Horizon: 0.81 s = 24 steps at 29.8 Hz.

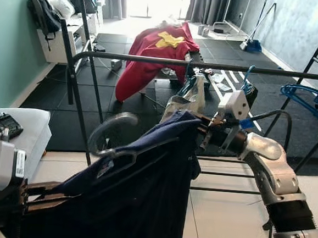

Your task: Hang hanger

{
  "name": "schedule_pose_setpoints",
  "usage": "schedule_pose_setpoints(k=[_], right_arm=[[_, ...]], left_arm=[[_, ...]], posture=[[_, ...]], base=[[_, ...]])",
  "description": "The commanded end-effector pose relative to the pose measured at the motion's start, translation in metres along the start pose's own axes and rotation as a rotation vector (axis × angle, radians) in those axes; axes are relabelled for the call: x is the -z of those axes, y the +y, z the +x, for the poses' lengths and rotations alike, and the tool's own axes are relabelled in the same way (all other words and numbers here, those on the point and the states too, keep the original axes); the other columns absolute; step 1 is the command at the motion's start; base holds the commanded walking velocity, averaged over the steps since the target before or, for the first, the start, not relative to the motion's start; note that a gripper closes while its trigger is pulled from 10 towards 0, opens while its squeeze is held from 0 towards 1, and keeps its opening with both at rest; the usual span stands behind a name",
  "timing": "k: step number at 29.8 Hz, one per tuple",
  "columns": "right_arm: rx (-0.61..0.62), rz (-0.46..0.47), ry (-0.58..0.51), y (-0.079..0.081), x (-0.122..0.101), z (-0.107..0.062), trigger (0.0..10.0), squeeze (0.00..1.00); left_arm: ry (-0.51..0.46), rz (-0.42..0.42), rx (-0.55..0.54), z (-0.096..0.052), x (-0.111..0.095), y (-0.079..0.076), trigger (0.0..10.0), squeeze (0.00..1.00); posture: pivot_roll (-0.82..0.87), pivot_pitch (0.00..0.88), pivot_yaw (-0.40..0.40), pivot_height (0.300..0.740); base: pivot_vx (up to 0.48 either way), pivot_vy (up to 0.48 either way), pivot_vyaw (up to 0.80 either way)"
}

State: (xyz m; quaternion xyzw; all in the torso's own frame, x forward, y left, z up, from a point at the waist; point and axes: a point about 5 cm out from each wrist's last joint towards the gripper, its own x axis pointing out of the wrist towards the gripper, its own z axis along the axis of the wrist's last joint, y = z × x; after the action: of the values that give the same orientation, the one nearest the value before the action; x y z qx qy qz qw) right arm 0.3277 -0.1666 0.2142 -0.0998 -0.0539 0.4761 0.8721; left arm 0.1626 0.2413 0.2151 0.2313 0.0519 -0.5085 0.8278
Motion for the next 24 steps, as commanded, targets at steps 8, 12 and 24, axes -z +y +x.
schedule_pose_setpoints(k=[8, 12, 24], right_arm=[[0.306, 0.085, 0.164, -0.040, 0.005, -0.042, 0.0, 0.00], [0.257, 0.136, 0.160, -0.023, 0.011, -0.015, 0.0, 0.00], [0.432, 0.114, 0.265, -0.050, 0.019, -0.045, 0.0, 0.00]], left_arm=[[0.179, -0.046, -0.283, 0.004, 0.025, 0.031, 10.0, 0.00], [0.099, -0.107, -0.417, 0.028, 0.026, 0.041, 10.0, 0.00], [-0.101, -0.091, -0.319, -0.010, 0.015, 0.017, 10.0, 0.00]], posture=[[-0.05, 0.000, -0.019, 0.740], [-0.05, 0.000, -0.017, 0.740], [-0.04, 0.000, -0.025, 0.740]], base=[[0.000, 0.000, 0.00], [0.000, 0.000, 0.00], [0.000, 0.000, 0.00]])
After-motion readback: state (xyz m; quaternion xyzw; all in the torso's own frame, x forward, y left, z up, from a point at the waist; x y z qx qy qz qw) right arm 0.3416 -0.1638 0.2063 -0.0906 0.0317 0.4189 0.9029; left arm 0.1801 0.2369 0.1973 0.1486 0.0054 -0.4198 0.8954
